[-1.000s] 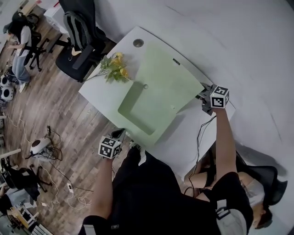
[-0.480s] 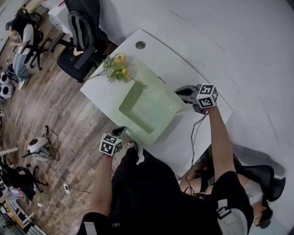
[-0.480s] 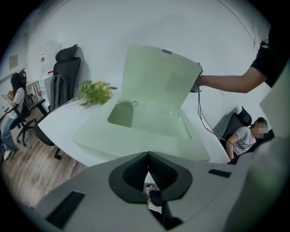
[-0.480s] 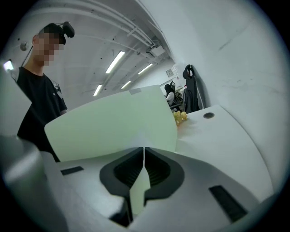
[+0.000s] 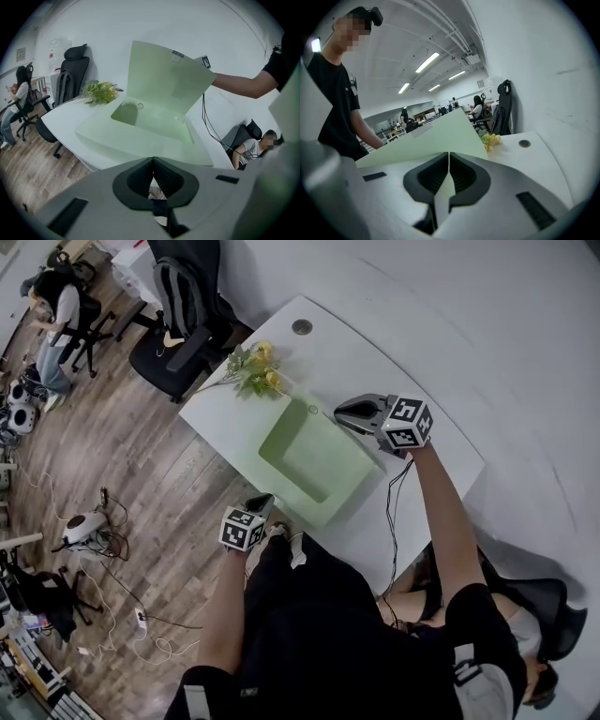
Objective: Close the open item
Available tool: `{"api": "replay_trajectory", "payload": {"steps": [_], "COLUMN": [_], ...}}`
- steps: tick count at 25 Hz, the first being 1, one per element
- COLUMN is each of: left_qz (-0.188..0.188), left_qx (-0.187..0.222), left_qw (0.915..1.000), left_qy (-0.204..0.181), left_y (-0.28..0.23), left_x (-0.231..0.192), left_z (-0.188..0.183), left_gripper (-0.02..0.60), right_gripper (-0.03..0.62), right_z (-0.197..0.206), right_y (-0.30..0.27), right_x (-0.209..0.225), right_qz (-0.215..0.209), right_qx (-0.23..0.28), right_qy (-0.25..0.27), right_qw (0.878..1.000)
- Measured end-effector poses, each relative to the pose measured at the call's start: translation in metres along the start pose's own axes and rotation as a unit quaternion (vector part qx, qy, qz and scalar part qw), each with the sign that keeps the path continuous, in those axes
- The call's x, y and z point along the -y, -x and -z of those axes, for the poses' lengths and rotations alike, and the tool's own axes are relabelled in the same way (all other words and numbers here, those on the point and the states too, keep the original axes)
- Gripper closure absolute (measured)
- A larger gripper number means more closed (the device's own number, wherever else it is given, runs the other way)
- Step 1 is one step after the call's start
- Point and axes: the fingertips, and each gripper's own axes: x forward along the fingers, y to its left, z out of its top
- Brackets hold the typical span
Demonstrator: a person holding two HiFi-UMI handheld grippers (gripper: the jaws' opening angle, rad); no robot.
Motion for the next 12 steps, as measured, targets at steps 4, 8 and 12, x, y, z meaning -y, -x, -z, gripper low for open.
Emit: {"api": "replay_trajectory", "payload": {"steps": [4, 8, 12], "left_qz": [0.001, 0.012, 0.029], "left_qx": [-0.007, -0.003, -0.008], "left_qw": [1.0000, 0.9999, 0.9994], "left_qy": [0.005, 0.002, -0.013], "left_y": [-0.006, -0.006, -0.006], "left_x": [-0.003, -0.007, -0.014], "left_z": [0.009, 0.016, 0.020], "left_gripper": [0.577, 0.577, 0.577], "right_gripper": [0.586, 0.586, 0.586], "right_z": [-0.002, 0.007, 0.019], "right_y": [-0.027, -0.047, -0.065], "right_x": [-0.006, -0.024, -0.034], "right_qz": [0.029, 0.043, 0.083], "right_qx": [-0.012, -0.021, -0.021], "right_qy": [0.021, 0.020, 0.012], "right_qw": [0.999, 0.999, 0.996]}}
